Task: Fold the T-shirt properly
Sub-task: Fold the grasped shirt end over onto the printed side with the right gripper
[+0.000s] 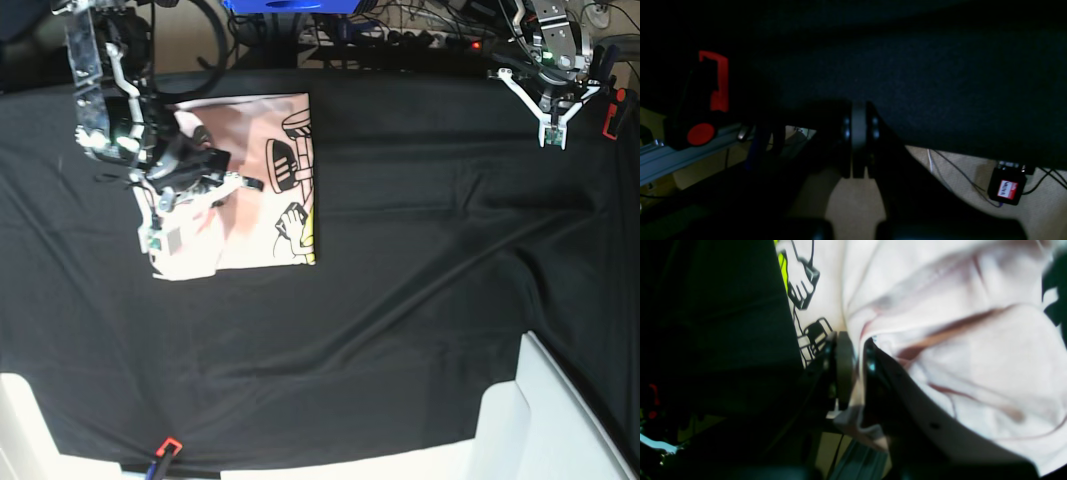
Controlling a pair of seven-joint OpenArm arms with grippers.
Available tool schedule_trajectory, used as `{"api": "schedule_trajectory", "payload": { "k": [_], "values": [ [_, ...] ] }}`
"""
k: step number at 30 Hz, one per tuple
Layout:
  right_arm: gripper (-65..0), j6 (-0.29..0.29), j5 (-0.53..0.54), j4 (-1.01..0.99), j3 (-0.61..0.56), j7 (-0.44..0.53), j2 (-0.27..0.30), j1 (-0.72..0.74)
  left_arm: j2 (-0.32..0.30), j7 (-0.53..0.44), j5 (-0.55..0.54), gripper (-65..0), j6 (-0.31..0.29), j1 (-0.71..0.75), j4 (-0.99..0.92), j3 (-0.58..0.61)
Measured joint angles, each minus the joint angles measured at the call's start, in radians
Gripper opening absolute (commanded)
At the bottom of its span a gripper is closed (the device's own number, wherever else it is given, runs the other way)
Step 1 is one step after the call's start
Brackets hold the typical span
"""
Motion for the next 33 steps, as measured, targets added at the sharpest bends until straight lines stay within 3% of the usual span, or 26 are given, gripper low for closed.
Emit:
{"api": "schedule_trajectory", "payload": {
  "k": [4, 10, 16, 24, 30, 33],
  "values": [
    [-65.0, -0.060, -0.008, -0.055, -0.067, 0.069, 0.001, 0.018, 0.000, 0.000, 0.001, -64.0, 0.000, 0.000, 0.000, 0.000],
    [-64.9, -0.068, 0.000, -0.155, -0.122, 0.108, -0.001, 0.051, 0.000, 0.001, 0.001, -64.0, 0.000, 0.000, 0.000, 0.000],
    [-63.1, -0.069, -0.004, -0.161, -0.126, 0.111, -0.050, 0.059, -0.001, 0.000, 0.001, -64.0, 0.000, 0.000, -0.002, 0.000],
    [-40.5, -0.068, 0.001, -0.162, -0.127, 0.111, -0.065, 0.073, -0.002, 0.000, 0.000, -64.0, 0.000, 0.009, -0.002, 0.000],
    [-20.0, -0.065, 0.011, -0.158, -0.267, 0.117, -0.071, 0.084, -0.003, 0.000, 0.001, -64.0, 0.000, 0.009, -0.003, 0.000],
    [-17.6, -0.079, 0.006, -0.101, -0.301, 0.104, -0.063, 0.082, -0.003, -0.001, 0.000, -64.0, 0.000, 0.009, -0.003, 0.000]
  ]
}}
